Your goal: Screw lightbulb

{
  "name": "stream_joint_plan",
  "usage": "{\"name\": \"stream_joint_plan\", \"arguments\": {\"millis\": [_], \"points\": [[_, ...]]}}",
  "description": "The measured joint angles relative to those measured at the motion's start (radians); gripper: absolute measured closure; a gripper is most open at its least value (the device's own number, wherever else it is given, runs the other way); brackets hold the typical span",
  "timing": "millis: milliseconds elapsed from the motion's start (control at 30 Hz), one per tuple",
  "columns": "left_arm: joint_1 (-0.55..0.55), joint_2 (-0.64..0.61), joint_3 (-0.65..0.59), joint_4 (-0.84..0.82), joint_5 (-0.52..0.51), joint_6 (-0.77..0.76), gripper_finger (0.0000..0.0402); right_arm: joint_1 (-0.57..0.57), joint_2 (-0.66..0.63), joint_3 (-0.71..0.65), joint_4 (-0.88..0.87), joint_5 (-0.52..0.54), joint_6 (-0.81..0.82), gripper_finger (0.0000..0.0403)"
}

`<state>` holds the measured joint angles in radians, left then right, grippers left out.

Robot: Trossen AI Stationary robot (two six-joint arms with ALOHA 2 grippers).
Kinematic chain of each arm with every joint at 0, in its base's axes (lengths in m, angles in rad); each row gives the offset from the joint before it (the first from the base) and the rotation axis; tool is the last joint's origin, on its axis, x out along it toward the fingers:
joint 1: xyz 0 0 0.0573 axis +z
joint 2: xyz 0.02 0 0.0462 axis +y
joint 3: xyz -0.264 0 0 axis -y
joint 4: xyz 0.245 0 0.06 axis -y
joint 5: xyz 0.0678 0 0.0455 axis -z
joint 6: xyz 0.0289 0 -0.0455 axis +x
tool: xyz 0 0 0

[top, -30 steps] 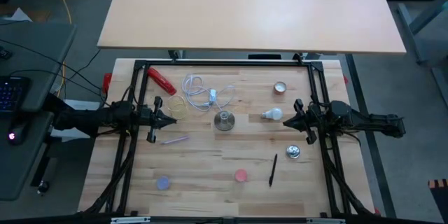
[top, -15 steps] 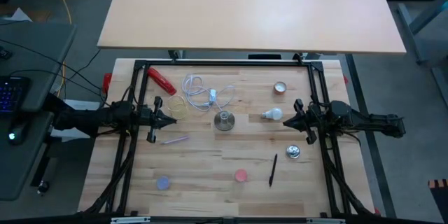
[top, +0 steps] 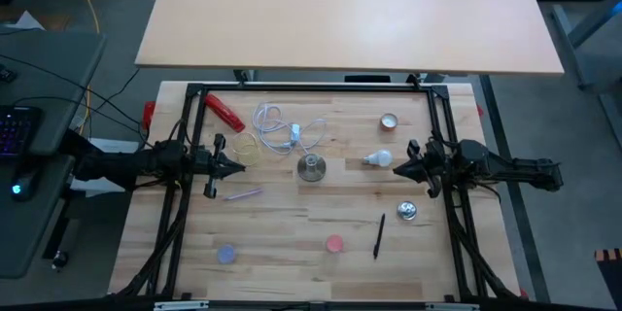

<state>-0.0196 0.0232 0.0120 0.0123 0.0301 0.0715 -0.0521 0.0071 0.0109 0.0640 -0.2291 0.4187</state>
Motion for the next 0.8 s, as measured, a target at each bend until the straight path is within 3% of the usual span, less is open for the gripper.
{"name": "stream_joint_plan", "arguments": {"millis": [167, 300, 400, 533, 700, 800], "points": [[0.0, 0.0, 0.0, 0.0, 0.0, 0.0, 0.0402, 0.0, 0.005, 0.0, 0.071, 0.019, 0.041, 0.0402], [0.0, 0.0, 0.0, 0.0, 0.0, 0.0, 0.0402, -0.001, 0.093, 0.0, 0.409, 0.257, 0.16, 0.0402], [0.0, 0.0, 0.0, 0.0, 0.0, 0.0, 0.0401, -0.001, 0.21, 0.043, 0.531, 0.358, 0.165, 0.0402], [0.0, 0.0, 0.0, 0.0, 0.0, 0.0, 0.0401, 0.0, 0.384, 0.219, 0.467, 0.392, 0.08, 0.0402], [0.0, 0.0, 0.0, 0.005, 0.0, 0.002, 0.0401, -0.001, 0.613, 0.518, 0.263, 0.524, -0.08, 0.0402], [-0.002, 0.0, 0.0, 0.115, 0.01, -0.116, 0.0402, -0.009, 0.707, 0.689, 0.12, 0.592, -0.114, 0.0402]]}}
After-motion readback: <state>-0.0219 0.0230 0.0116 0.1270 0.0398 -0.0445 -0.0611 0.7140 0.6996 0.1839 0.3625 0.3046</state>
